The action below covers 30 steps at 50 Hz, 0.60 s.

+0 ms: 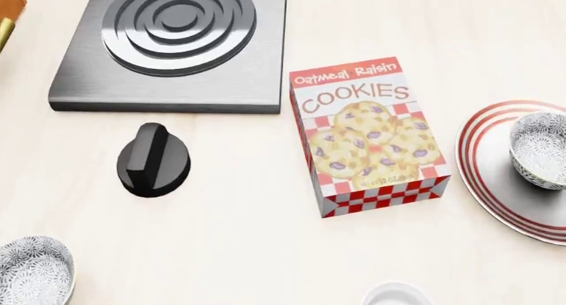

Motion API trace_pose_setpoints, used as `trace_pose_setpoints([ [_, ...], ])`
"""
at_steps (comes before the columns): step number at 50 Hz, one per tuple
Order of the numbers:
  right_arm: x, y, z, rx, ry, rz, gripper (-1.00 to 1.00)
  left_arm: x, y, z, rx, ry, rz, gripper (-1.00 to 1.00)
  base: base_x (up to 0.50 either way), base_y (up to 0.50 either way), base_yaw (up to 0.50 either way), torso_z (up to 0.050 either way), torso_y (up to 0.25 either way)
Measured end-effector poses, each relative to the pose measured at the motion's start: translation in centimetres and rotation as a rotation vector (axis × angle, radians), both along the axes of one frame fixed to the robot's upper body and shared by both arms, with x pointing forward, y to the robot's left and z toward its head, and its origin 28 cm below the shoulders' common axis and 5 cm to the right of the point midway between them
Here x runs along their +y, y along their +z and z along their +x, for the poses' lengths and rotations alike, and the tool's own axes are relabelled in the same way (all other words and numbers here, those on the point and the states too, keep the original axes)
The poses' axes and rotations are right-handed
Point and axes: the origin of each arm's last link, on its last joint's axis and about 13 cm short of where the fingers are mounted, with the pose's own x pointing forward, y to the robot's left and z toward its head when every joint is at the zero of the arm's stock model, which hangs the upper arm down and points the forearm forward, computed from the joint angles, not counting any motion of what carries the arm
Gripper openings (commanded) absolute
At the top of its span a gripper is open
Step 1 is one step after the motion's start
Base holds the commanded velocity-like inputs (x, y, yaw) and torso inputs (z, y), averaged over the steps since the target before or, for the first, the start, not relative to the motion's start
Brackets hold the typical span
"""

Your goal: Pick the akita bowl from table center and place it on the plate.

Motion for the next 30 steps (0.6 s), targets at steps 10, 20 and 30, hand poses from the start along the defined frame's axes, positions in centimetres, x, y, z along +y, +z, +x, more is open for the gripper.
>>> trace_pose_setpoints([
  [10,1.6,2.5,-4.3,-0.094,0.025,-0.094,1.00,-0.2,0.3,0.0,-0.007,-0.011,0.003,1.00,0.00,0.00,0.00,0.000,0.000],
  [20,3.9,4.3,-8.0,-0.143,0.104,-0.177,1.00,-0.3,0.5,0.2,-0.013,-0.017,0.005,1.00,0.00,0.00,0.00,0.000,0.000],
  [30,5.8,5.5,-10.5,-0.172,0.169,-0.259,1.00,-0.4,0.5,0.3,-0.012,-0.020,0.006,1.00,0.00,0.00,0.00,0.000,0.000],
])
